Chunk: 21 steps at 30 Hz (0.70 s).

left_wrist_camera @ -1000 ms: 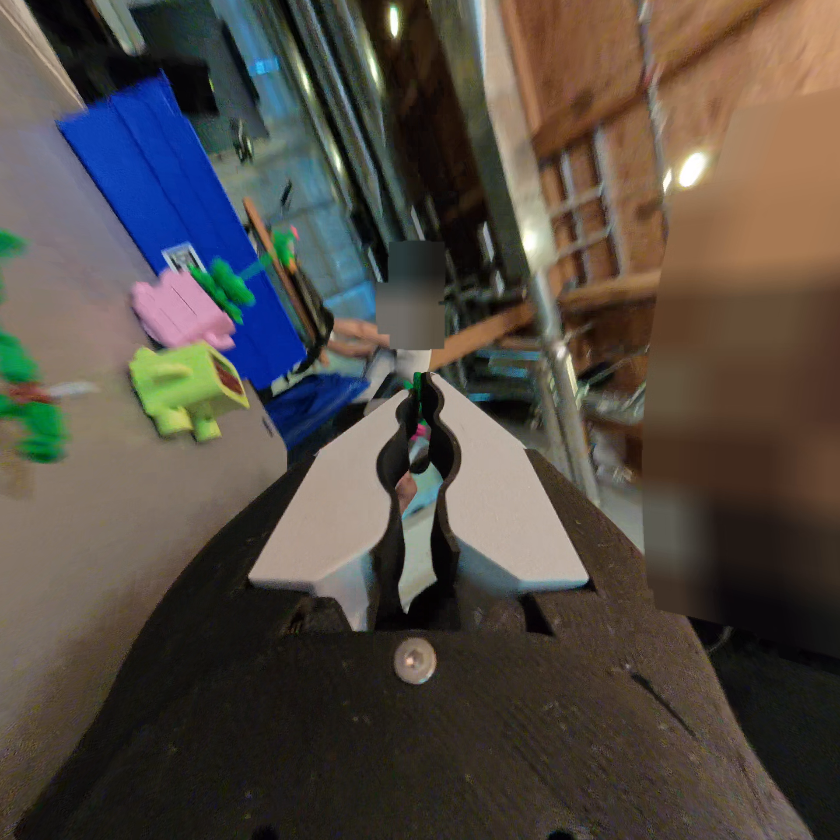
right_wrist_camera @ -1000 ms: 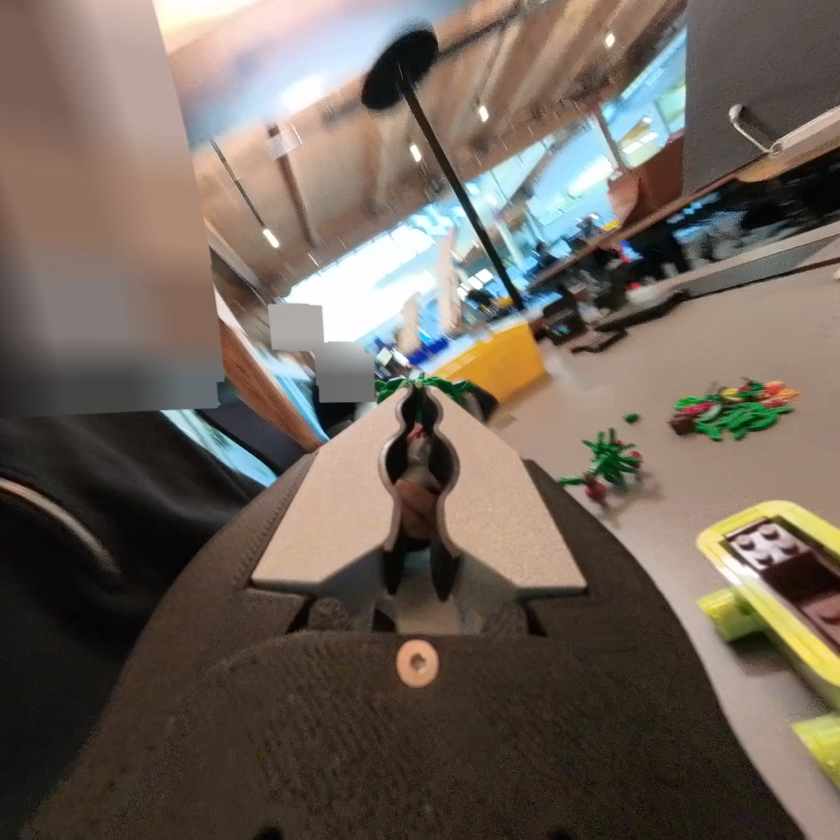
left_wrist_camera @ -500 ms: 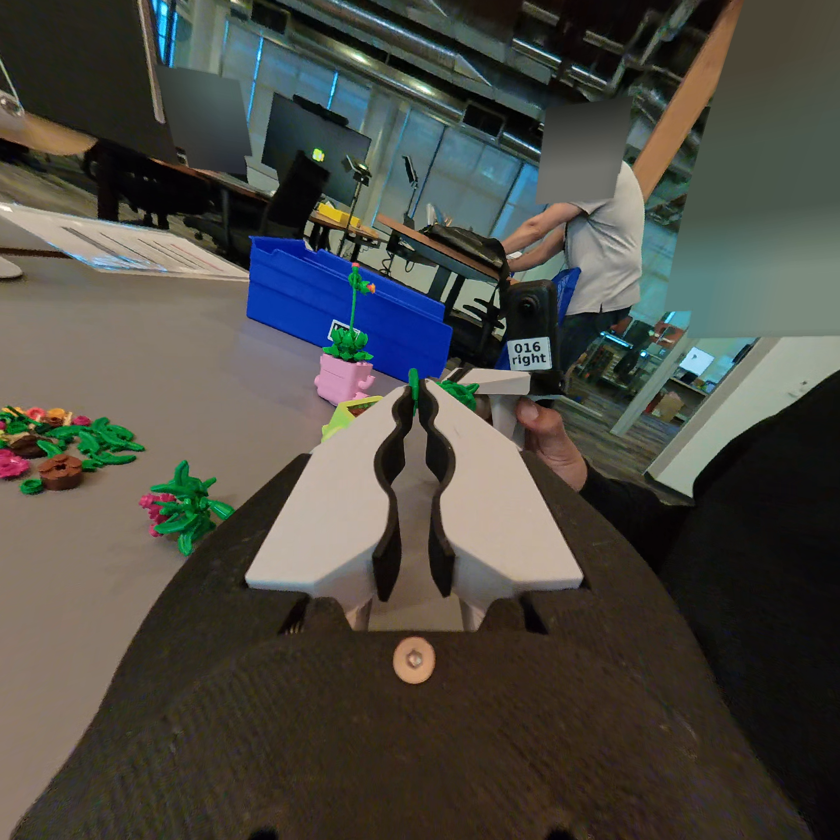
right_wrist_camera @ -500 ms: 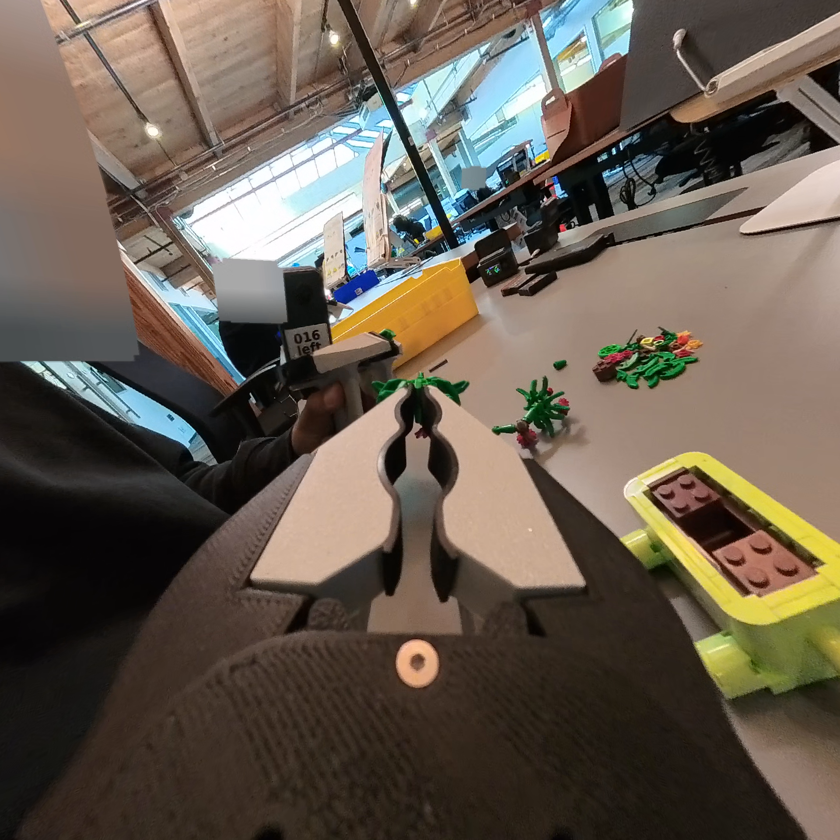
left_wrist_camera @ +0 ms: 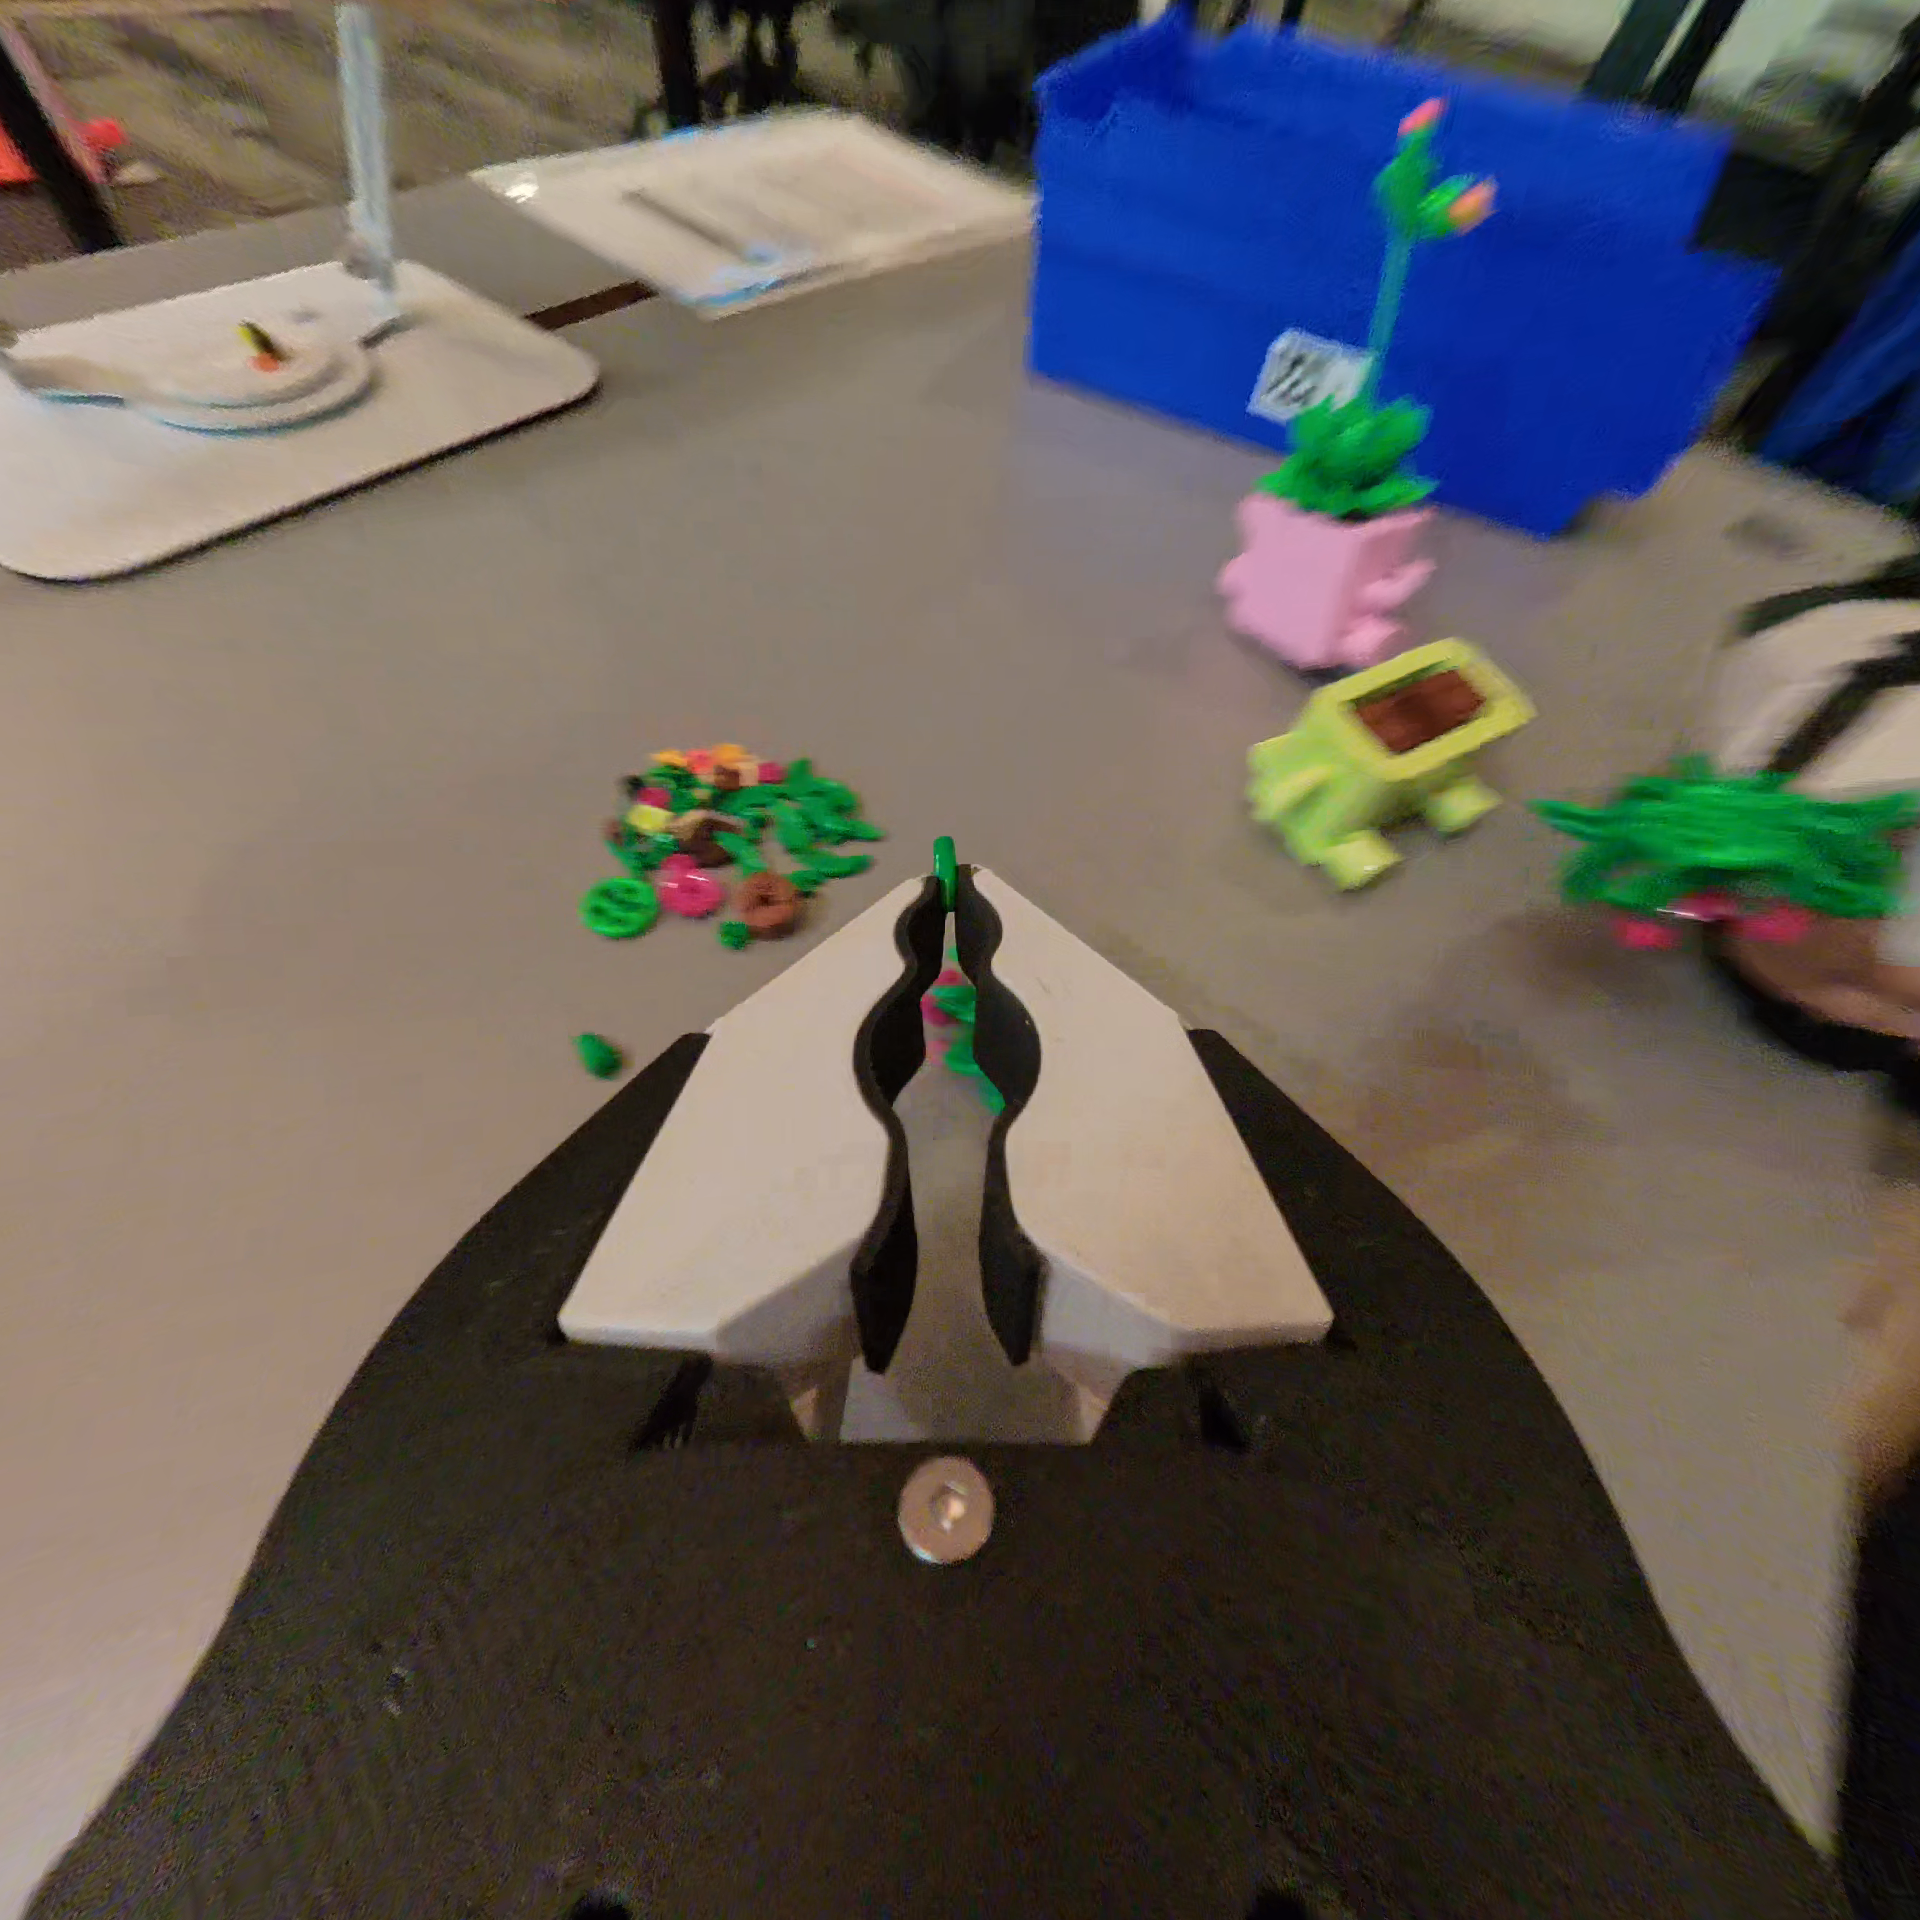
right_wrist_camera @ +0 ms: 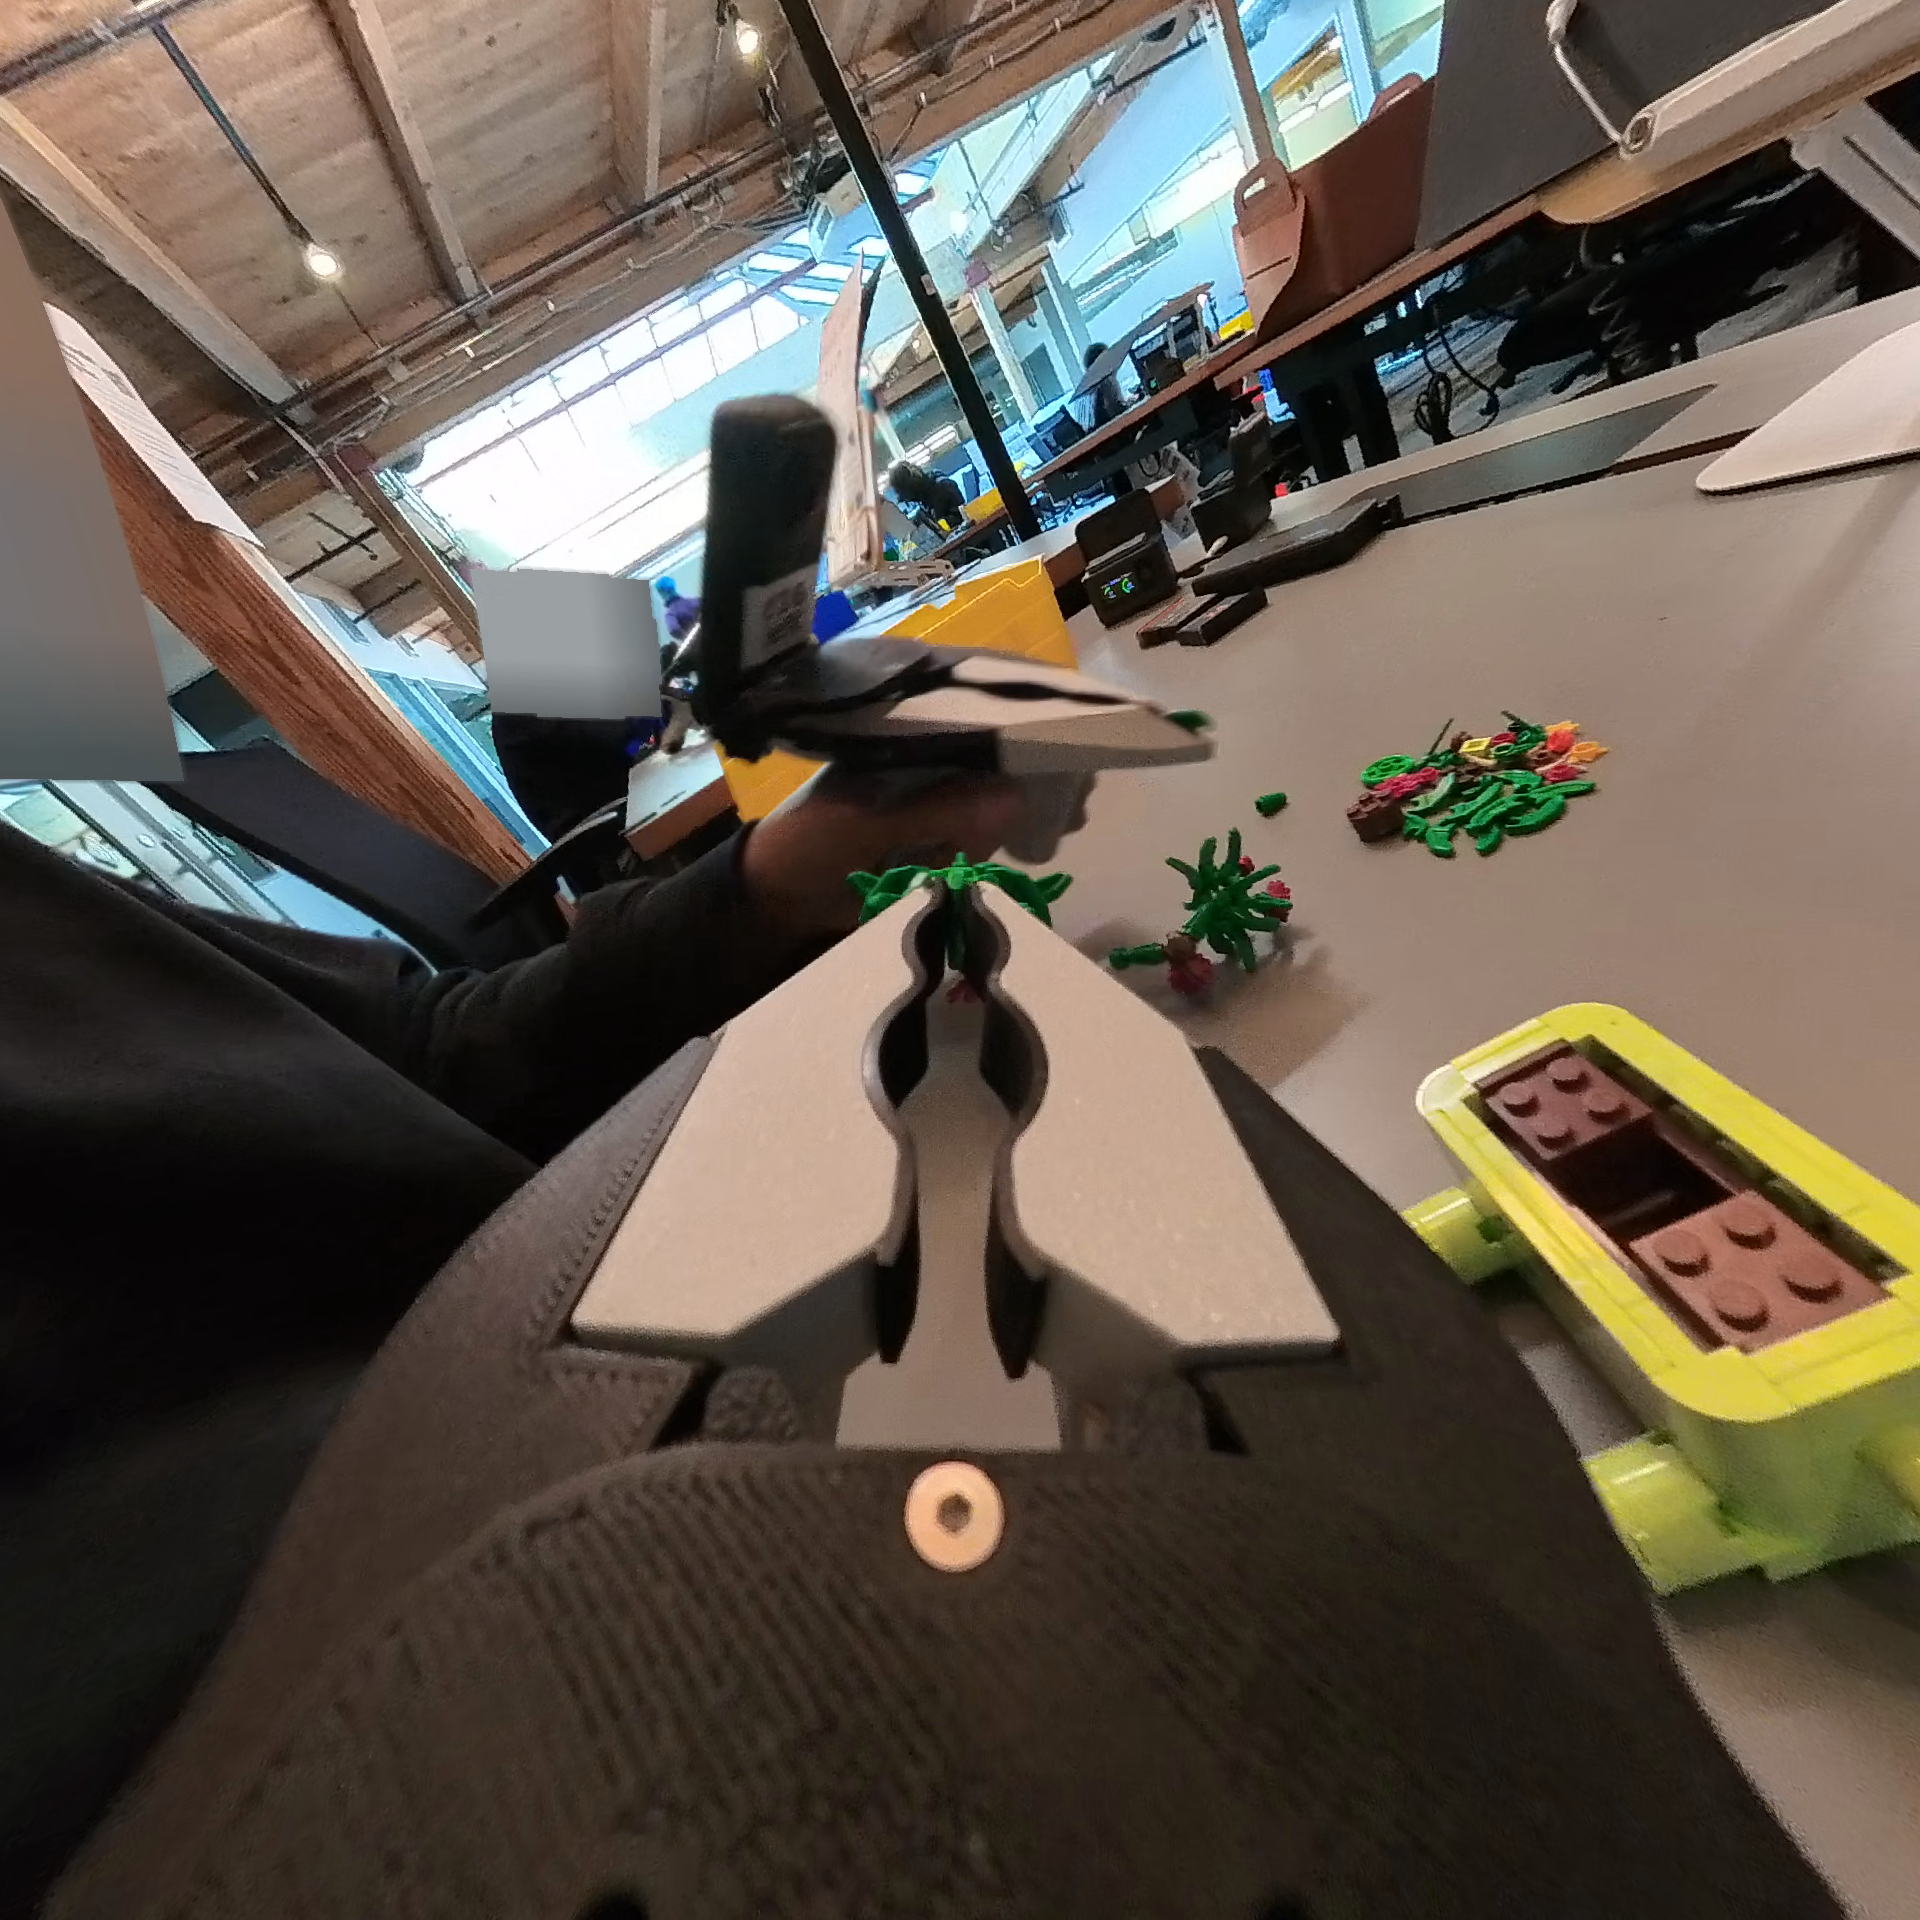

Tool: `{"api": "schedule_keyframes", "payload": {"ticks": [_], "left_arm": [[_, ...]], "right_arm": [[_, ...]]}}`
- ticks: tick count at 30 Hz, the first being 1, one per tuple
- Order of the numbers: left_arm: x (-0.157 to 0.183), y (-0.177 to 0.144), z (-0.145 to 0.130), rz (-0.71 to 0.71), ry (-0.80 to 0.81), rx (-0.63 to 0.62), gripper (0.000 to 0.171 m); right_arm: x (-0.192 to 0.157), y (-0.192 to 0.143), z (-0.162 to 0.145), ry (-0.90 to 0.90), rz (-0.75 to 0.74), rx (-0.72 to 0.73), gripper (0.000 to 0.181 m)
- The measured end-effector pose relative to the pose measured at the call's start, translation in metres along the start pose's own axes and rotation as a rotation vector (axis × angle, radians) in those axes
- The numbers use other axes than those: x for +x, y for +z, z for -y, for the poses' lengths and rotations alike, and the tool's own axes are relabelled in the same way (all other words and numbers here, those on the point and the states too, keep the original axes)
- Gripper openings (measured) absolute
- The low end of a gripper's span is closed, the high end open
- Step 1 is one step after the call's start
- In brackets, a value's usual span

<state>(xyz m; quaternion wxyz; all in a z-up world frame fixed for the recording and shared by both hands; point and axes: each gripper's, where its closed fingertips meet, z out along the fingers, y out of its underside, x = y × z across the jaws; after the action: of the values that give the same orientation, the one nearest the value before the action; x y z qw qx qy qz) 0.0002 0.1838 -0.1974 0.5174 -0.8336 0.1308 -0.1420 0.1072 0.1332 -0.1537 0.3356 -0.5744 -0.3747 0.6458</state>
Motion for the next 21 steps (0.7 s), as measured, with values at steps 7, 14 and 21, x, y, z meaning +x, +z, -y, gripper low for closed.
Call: {"api": "schedule_keyframes", "payload": {"ticks": [7, 14, 21], "left_arm": [[-0.044, 0.057, -0.025, -0.002, -0.051, -0.293, 0.0], [-0.021, 0.039, -0.007, -0.018, -0.03, -0.106, 0.033], [0.088, -0.038, 0.047, -0.258, 0.361, 0.31, 0.014]], "right_arm": [[0.001, 0.001, -0.002, -0.036, -0.029, -0.015, 0.0], [0.001, -0.003, 0.0, -0.027, -0.037, 0.004, 0.0], [0.004, -0.006, 0.002, 0.067, 0.009, 0.017, 0.0]]}}
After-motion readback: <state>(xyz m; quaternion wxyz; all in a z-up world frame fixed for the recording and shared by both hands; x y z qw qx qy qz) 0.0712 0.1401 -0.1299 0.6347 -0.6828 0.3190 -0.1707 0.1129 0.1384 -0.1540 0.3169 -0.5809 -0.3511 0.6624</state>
